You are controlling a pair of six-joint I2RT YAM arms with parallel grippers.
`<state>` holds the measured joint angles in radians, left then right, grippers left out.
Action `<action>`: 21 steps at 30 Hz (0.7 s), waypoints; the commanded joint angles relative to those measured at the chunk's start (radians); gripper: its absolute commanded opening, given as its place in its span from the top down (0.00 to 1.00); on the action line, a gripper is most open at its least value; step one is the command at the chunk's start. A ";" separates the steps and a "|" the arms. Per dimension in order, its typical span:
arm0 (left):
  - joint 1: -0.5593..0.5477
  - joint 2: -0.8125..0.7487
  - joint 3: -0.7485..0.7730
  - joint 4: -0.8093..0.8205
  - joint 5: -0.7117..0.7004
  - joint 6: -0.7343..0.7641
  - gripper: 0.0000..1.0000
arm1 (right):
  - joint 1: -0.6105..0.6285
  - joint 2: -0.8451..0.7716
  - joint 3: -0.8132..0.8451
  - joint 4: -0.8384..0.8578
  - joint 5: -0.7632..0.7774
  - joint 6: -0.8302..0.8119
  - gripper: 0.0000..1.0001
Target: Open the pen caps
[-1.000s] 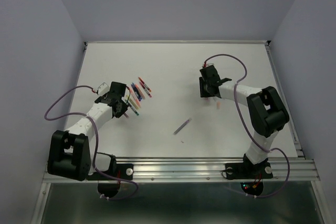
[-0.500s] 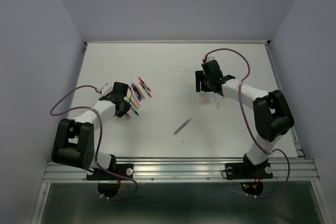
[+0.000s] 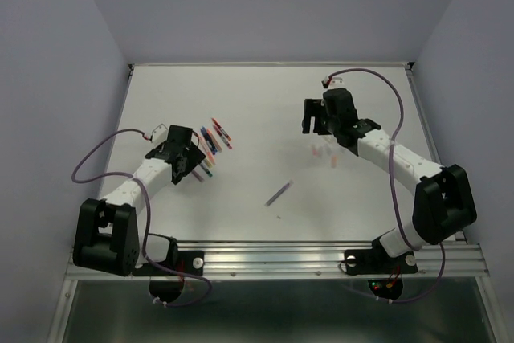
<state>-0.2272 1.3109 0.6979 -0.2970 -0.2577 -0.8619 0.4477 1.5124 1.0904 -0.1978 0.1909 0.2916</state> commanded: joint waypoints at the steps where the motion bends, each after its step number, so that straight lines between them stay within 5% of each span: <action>1: 0.003 -0.143 0.018 -0.053 0.040 0.029 0.10 | 0.011 -0.081 -0.021 0.049 0.025 0.033 0.14; 3: -0.004 -0.209 0.029 -0.038 0.084 0.075 0.01 | 0.011 -0.125 -0.041 0.058 0.039 0.050 0.00; 10: -0.161 -0.280 0.077 0.107 0.313 0.216 0.01 | 0.011 -0.238 -0.101 0.072 0.090 0.104 0.00; 21: -0.484 -0.049 0.153 0.199 0.462 0.438 0.01 | -0.020 -0.429 -0.214 0.061 0.258 0.259 0.00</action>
<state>-0.6426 1.1870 0.8009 -0.1516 0.1280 -0.5335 0.4454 1.1488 0.8928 -0.1688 0.3664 0.4759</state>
